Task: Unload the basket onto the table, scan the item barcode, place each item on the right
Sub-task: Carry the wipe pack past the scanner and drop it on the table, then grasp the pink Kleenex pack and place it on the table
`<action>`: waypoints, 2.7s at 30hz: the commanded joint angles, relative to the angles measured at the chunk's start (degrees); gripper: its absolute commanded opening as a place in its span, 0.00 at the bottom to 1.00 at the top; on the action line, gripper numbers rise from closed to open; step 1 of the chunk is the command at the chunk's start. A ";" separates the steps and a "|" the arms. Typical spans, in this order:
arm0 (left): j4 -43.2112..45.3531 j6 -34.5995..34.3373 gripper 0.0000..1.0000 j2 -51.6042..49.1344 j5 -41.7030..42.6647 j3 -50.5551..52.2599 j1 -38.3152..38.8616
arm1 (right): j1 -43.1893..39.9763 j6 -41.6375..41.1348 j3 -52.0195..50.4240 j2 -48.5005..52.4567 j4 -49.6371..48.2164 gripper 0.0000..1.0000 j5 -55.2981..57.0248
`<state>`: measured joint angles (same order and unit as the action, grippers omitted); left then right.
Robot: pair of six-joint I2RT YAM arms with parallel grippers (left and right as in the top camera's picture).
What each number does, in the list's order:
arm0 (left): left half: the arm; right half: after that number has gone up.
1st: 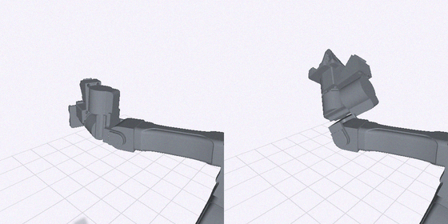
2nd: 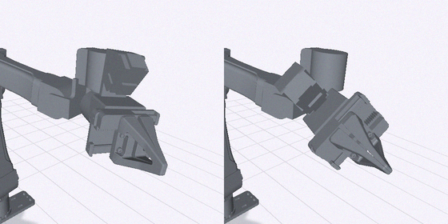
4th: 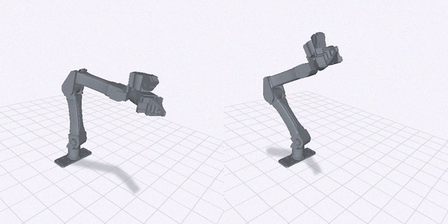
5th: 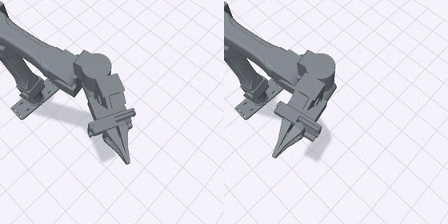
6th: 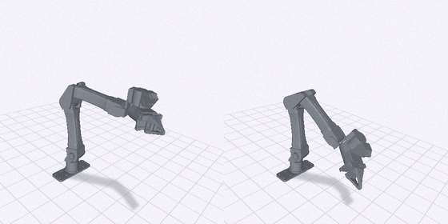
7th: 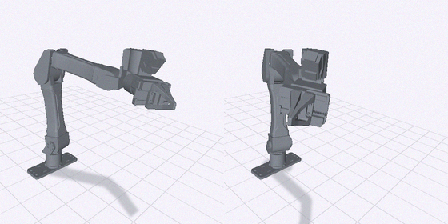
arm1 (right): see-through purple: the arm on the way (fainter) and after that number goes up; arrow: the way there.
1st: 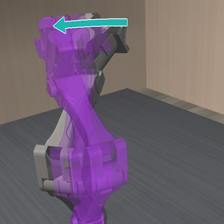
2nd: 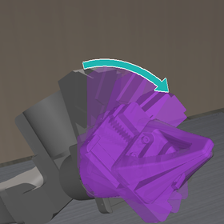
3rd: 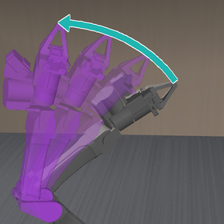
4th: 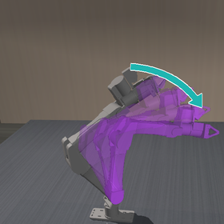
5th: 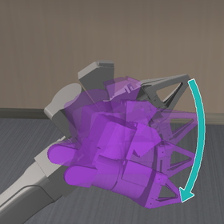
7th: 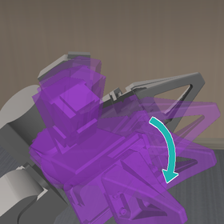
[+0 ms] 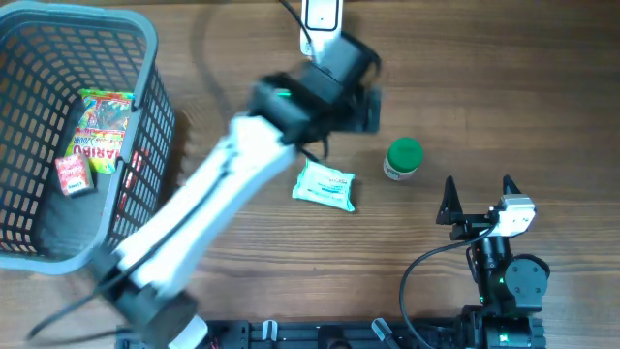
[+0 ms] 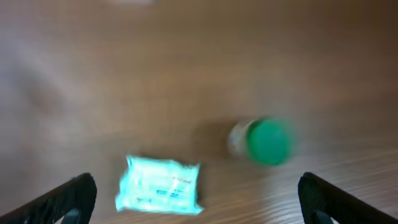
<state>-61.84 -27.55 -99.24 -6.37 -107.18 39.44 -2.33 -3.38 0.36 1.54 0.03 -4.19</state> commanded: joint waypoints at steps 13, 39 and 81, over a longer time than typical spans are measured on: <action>-18.12 -6.54 1.00 17.77 6.95 -6.01 -62.16 | 0.22 0.26 -0.07 -0.26 -0.11 1.00 0.74; 31.65 -28.63 0.98 11.15 -7.87 55.47 -69.24 | 0.22 0.26 -0.07 -0.26 -0.11 1.00 0.74; 39.32 -25.35 0.04 34.84 0.59 55.43 -69.33 | 0.22 0.26 -0.07 -0.26 -0.11 1.00 0.74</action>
<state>-22.50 -54.06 -72.88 -13.89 -51.90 -29.67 -2.33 -3.38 0.36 1.54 0.03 -4.19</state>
